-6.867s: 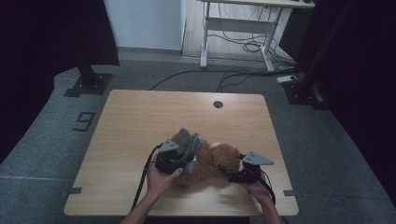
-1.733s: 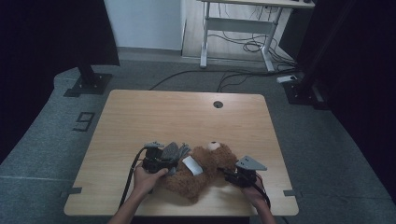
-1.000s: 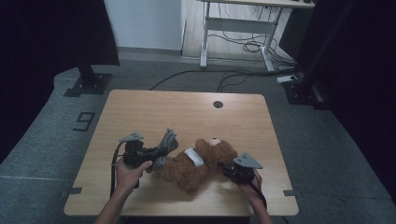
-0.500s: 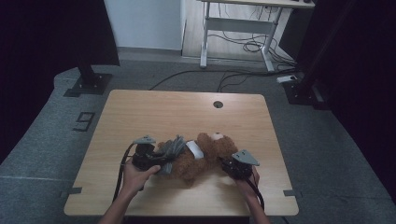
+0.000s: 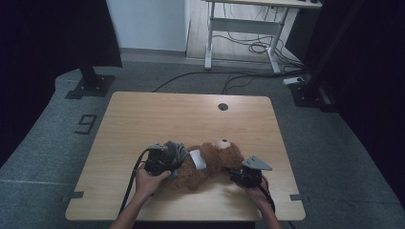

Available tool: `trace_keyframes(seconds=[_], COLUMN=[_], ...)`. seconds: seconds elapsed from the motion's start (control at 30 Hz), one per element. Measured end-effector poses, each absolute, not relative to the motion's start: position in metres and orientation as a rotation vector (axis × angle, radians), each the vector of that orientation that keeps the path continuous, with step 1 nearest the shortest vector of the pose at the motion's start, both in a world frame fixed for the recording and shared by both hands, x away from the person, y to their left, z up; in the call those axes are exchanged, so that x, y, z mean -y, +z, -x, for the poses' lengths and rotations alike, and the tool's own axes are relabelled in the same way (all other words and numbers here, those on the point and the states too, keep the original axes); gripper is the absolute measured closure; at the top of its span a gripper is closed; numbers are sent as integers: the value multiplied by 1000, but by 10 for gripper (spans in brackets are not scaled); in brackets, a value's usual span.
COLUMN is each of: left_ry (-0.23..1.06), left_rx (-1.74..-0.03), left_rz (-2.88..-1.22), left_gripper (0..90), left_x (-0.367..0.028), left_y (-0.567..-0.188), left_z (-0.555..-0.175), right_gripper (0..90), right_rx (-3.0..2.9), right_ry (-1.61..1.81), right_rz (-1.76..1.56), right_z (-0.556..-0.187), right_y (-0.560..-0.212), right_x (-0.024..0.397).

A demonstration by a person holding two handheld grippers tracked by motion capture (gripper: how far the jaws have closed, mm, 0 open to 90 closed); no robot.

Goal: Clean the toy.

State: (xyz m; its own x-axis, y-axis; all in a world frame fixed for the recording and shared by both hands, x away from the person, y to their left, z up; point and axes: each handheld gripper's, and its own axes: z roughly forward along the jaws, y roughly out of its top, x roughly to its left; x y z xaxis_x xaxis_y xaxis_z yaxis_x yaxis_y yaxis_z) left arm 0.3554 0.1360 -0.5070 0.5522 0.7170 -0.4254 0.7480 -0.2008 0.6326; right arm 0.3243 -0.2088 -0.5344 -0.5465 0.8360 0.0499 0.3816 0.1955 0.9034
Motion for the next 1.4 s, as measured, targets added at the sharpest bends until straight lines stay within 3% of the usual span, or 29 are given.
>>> trace_keyframes(seconds=[0.6, 0.67, 0.9, 1.17, 1.4], left_ry=[26, 20, 65, 141, 210], left_rx=[-1247, -1242, -1191, -1150, -1163], left_rz=[-1930, -1918, -1871, -1855, -1802], left_gripper=[764, 764, 767, 769, 769], left_x=[-128, -131, -146, -166, -211], left_y=[-505, -505, -487, -467, -451], left_z=[-408, -409, -394, -374, -353], right_gripper=[450, 432, 233, 161, 144], right_rx=[-1901, -1898, -1925, -1966, -2016], right_ry=[1258, 1254, 1253, 1288, 1309], right_rz=[-1140, -1139, -1109, -1119, -1121], right_z=[-357, -359, -350, -342, -338], right_y=[-540, -540, -534, -532, -530], right_x=[194, 194, 204, 212, 220])
